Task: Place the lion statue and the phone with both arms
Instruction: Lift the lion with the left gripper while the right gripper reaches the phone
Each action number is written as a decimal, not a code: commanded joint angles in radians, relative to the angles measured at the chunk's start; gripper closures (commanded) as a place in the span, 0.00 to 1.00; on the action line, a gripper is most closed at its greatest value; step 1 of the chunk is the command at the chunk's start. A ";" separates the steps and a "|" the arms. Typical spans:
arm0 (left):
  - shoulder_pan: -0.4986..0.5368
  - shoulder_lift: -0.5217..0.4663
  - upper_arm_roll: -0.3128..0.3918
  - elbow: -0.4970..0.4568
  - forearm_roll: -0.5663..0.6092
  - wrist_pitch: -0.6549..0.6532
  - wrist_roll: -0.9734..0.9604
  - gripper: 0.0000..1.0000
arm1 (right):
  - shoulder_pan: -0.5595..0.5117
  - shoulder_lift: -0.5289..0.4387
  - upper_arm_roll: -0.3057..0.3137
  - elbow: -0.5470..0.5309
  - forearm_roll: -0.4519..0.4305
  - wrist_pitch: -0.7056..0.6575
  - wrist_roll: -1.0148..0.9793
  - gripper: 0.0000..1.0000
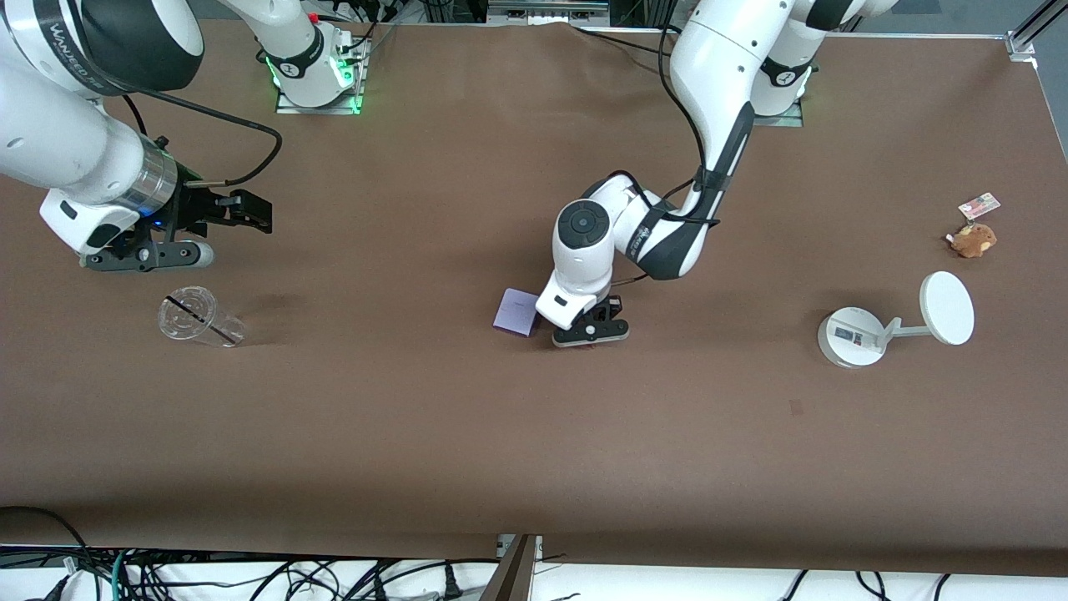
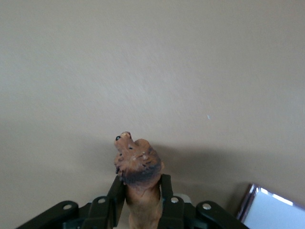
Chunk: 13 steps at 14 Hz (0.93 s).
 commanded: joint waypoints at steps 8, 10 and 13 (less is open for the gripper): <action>0.336 -0.265 -0.014 -0.312 -0.023 -0.034 0.492 1.00 | 0.063 0.023 0.004 0.009 0.013 0.010 0.217 0.00; 0.400 -0.282 -0.014 -0.363 -0.083 -0.034 0.601 1.00 | 0.116 0.056 0.004 0.010 0.011 0.038 0.294 0.00; 0.454 -0.295 -0.011 -0.400 -0.102 -0.034 0.673 1.00 | 0.198 0.109 0.004 0.012 0.011 0.116 0.432 0.00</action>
